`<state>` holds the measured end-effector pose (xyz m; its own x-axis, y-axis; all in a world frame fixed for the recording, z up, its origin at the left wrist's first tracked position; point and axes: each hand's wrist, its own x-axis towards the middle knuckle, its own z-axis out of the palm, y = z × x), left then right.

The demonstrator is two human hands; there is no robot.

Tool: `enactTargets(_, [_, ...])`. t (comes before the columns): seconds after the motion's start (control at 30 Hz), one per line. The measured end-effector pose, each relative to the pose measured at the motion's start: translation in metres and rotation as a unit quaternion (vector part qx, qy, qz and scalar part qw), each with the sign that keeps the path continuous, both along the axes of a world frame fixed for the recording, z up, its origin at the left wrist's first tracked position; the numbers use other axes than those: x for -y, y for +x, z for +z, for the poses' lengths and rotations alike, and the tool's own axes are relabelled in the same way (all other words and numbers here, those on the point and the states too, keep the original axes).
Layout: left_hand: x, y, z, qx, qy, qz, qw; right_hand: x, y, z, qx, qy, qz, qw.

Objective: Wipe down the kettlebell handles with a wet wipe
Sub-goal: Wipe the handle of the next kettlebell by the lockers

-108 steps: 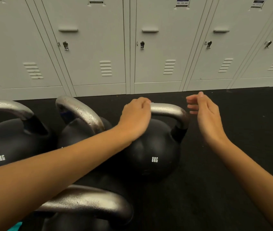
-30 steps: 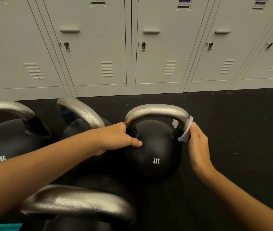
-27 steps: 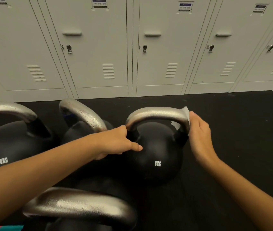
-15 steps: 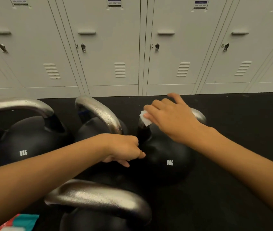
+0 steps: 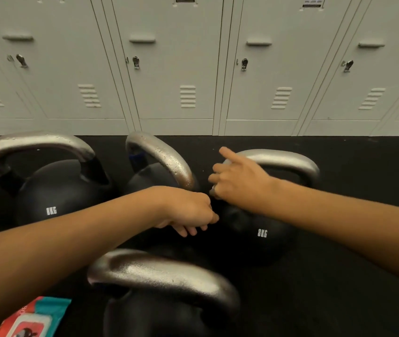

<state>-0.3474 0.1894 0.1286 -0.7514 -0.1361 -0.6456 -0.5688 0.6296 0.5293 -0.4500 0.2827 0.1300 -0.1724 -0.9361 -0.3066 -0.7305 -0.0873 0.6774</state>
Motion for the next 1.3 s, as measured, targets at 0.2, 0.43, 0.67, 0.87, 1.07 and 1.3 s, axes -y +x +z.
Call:
enactTargets(0.2, [0.0, 0.0, 0.0, 0.002, 0.008, -0.021, 1.0, 0.002, -0.012, 0.037, 0.101, -0.039, -0.098, 0.989])
enactTargets(0.43, [-0.002, 0.002, 0.003, 0.0, 0.03, -0.044, 0.999, 0.024, 0.003, 0.018, -0.006, 0.014, -0.029, 0.999])
enactTargets(0.67, [-0.006, 0.002, 0.003, -0.001, 0.026, -0.051, 0.998, 0.012, -0.009, 0.026, 0.042, 0.001, -0.001, 0.999])
enactTargets(0.87, [-0.007, -0.004, -0.005, -0.061, 0.017, -0.016, 0.998, 0.002, -0.029, 0.04, 0.171, -0.107, -0.109, 0.973])
enactTargets(1.07, [-0.009, -0.012, -0.011, -0.077, 0.036, 0.019, 0.996, -0.038, -0.051, 0.042, 0.383, -0.24, -0.227, 0.863])
enactTargets(1.3, [-0.015, -0.02, -0.013, -0.1, 0.067, 0.092, 0.988, -0.12, -0.061, 0.013, 0.543, -0.416, -0.315, 0.658])
